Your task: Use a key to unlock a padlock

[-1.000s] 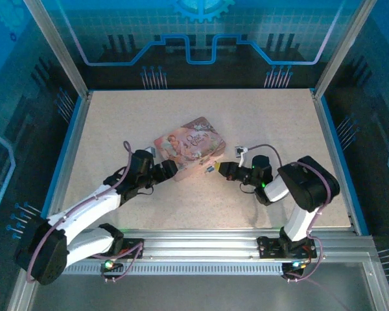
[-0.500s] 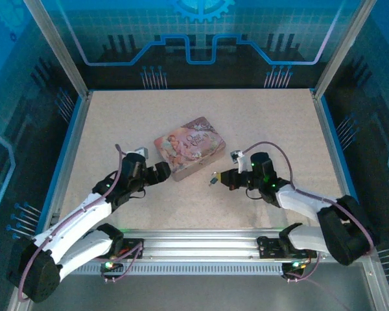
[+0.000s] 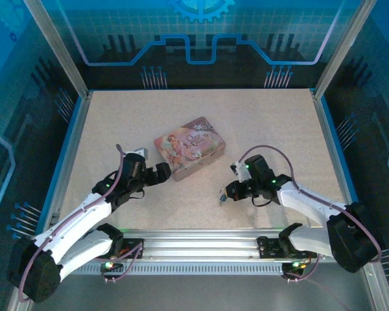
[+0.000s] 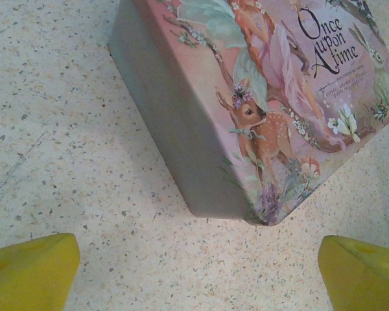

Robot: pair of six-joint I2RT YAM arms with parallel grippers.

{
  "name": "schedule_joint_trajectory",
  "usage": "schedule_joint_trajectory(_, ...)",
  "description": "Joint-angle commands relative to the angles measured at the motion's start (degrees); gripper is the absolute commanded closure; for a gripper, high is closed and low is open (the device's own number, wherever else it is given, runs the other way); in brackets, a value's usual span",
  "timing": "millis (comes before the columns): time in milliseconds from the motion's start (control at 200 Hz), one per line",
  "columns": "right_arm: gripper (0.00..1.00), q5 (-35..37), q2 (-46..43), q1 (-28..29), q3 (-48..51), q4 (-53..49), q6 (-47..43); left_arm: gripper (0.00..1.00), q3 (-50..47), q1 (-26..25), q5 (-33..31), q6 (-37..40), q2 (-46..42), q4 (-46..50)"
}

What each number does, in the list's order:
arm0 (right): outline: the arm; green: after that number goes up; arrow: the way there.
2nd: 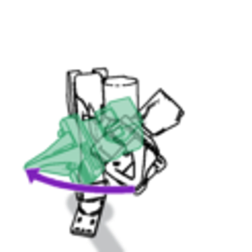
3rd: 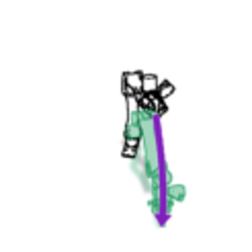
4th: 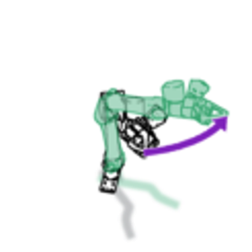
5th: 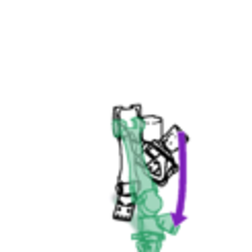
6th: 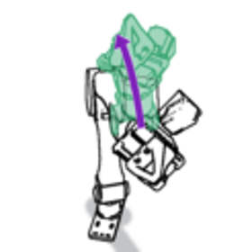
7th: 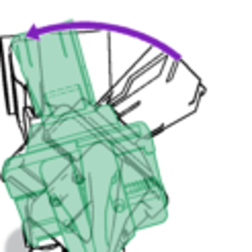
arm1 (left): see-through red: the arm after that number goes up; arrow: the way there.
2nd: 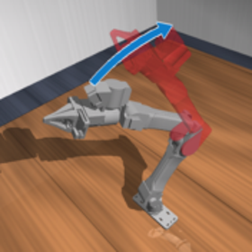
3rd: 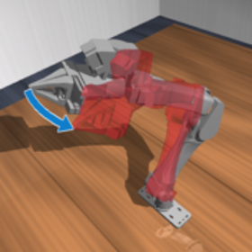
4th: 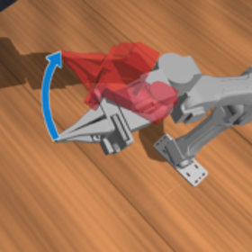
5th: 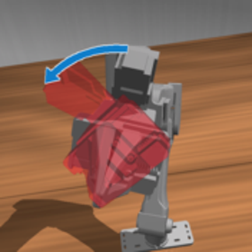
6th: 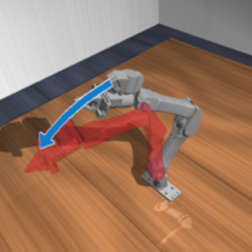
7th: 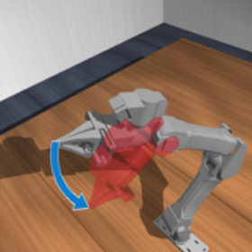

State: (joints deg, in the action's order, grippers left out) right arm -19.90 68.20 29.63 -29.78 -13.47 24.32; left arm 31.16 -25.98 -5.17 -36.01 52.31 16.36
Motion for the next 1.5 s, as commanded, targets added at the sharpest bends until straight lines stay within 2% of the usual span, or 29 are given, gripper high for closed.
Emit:
schedule_joint_trajectory(0,0.95,0.4,2.1,0.6,-1.6,-2.4,0.2,0.04,-1.2,0.6,1.0,0.6,-0.1,-0.8)
schedule_joint_trajectory(235,0.94,0.2,7.2,0.6,-3.0,-0.2,0.8,0.03,-1.5,1.4,2.1,1.4,-0.1,-1.0)
schedule_joint_trajectory(520,0.82,1.1,9.8,0.4,-3.8,1.1,0.6,0.01,-2.7,2.9,3.0,1.6,0.2,-2.0)
schedule_joint_trajectory(705,0.67,3.6,6.9,0.2,-3.9,-0.3,0.3,0.01,-2.9,3.6,3.3,1.2,0.2,-2.4)
schedule_joint_trajectory(1040,0.47,12.3,-5.6,-3.5,-4.4,-6.5,-4.0,0.01,-2.2,6.5,1.0,3.4,-1.6,-2.1)
schedule_joint_trajectory(1175,0.37,17.4,-9.1,-7.1,-5.5,-8.2,-6.0,0.01,-1.2,8.5,-2.4,8.2,-2.3,-3.1)
schedule_joint_trajectory(1306,0.28,18.6,-10.4,-11.5,-6.7,-6.6,-9.5,0.01,0.3,11.0,-7.7,12.8,-1.7,-5.3)
schedule_joint_trajectory(1416,0.19,20.5,-10.6,-14.8,-8.2,-5.4,-12.8,0.01,0.4,13.6,-8.6,16.5,-1.7,-9.6)
schedule_joint_trajectory(1496,0.08,22.7,-10.8,-17.0,-8.4,-3.0,-14.7,0.01,-0.7,14.0,-8.9,21.0,-1.6,-15.1)
